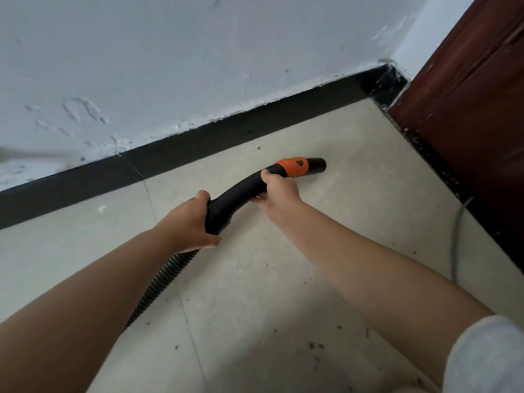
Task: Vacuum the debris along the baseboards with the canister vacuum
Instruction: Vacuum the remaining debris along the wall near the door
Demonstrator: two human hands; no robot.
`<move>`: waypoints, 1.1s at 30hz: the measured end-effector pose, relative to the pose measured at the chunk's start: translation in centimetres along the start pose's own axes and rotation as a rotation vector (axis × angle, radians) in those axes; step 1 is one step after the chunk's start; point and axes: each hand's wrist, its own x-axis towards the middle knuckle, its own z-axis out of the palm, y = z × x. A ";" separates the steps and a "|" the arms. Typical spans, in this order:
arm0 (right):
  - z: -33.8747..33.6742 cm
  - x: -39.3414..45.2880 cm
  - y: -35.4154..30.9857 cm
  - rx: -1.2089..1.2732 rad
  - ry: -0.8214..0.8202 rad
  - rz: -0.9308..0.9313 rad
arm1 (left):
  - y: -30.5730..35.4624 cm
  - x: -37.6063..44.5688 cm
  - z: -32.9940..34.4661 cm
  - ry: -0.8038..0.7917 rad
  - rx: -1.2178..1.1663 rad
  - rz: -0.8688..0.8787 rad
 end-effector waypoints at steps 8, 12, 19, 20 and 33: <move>-5.8 0.5 -4.4 0.077 0.070 -0.082 | 8.6 1.2 1.5 0.023 0.040 0.072; -7.5 1.0 -6.1 0.068 0.084 -0.070 | 11.8 1.4 3.0 0.039 -0.056 0.049; -3.0 -1.4 -4.4 -0.036 0.036 -0.078 | 6.7 -0.7 0.7 0.067 -0.021 0.002; -1.8 -2.4 -4.1 -0.074 0.046 -0.078 | 5.9 -1.8 0.0 0.068 -0.036 -0.024; 6.8 -26.2 0.0 -0.798 0.059 0.142 | -1.7 -26.7 -13.1 0.269 -0.222 -0.637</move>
